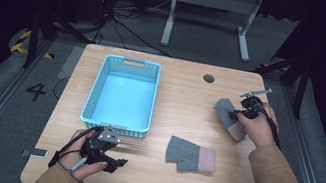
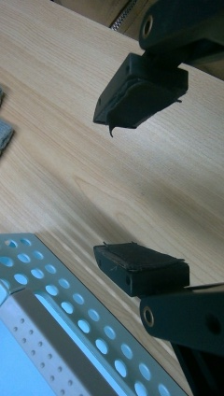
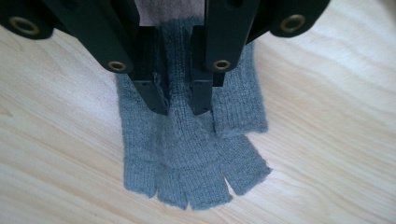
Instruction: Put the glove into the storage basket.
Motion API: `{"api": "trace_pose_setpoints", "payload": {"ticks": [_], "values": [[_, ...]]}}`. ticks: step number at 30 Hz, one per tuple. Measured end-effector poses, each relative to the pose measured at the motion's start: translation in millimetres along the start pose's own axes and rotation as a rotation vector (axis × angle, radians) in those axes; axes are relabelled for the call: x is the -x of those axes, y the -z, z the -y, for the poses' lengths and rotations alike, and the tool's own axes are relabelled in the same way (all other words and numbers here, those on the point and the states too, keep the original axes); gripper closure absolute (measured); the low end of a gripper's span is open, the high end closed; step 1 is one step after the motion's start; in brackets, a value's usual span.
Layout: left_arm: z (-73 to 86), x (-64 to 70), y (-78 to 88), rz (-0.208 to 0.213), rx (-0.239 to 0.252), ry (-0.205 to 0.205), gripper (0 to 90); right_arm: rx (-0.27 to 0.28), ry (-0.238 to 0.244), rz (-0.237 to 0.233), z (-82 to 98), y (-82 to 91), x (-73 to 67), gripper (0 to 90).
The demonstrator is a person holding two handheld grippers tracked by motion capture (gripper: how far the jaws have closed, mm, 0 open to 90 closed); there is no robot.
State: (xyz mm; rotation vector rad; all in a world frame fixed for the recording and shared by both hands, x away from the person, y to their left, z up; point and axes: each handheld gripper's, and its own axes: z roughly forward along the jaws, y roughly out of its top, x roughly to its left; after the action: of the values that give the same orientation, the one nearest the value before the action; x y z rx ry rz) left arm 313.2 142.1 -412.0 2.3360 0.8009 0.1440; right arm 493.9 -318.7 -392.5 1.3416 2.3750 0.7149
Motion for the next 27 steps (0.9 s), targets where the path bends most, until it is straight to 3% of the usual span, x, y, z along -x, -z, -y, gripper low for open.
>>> {"api": "trace_pose_setpoints", "payload": {"ticks": [9, 17, 27], "values": [[-0.5, 0.3, -1.2, 0.007, -0.001, -0.004, 32.4, 0.030, 0.090, -0.031, -0.7, 31.8, -20.8, 78.6], [-0.7, 0.9, -1.2, 0.005, -0.005, -0.005, 32.5, 0.053, 0.168, -0.074, 2.3, 48.2, -41.1, 78.3], [-0.7, 1.6, -1.5, 0.004, -0.002, -0.006, 32.5, 0.067, 0.290, -0.157, 5.7, 60.7, -76.9, 78.4]]}}
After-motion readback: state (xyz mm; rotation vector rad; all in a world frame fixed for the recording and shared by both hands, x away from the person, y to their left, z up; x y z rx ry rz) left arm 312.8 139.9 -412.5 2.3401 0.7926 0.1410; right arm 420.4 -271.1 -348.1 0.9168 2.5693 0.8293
